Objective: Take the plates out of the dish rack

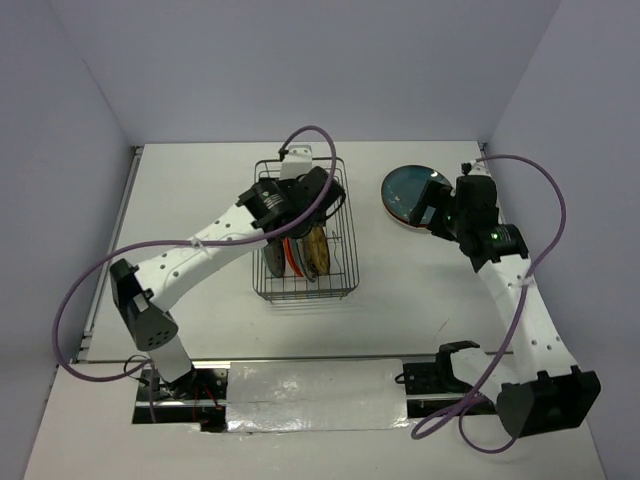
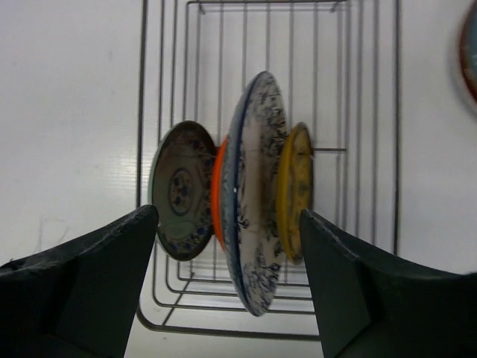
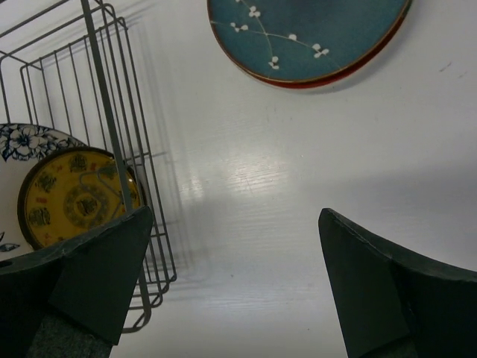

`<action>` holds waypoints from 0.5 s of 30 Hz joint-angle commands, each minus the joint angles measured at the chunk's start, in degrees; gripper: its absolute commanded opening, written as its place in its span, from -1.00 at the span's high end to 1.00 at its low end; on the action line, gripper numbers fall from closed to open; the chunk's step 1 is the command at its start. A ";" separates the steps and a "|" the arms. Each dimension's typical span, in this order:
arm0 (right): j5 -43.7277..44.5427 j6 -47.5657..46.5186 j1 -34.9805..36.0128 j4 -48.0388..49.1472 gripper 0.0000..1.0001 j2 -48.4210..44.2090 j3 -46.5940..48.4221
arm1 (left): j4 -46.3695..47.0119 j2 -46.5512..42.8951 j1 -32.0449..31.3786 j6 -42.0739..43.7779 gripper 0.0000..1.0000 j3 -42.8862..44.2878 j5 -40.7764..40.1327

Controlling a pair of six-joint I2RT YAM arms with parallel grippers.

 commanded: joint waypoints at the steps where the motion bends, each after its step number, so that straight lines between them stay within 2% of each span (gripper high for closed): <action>1: 0.71 -0.85 1.10 -2.28 -1.00 -5.80 -3.21 | -9.02 2.78 0.02 -6.29 -0.73 2.76 -7.25; 7: -1.58 -1.12 1.80 -2.55 -1.00 -10.30 -6.21 | -10.07 6.12 0.11 -8.48 -0.39 1.18 -6.73; 11: -2.11 -1.20 2.42 -2.54 -1.00 -11.27 -6.74 | -7.44 7.08 0.11 -7.34 -0.06 -0.06 -4.36; 15: -2.20 -1.03 2.60 -2.54 -1.00 -11.53 -6.74 | -7.26 8.49 0.11 -6.38 0.10 0.64 -2.51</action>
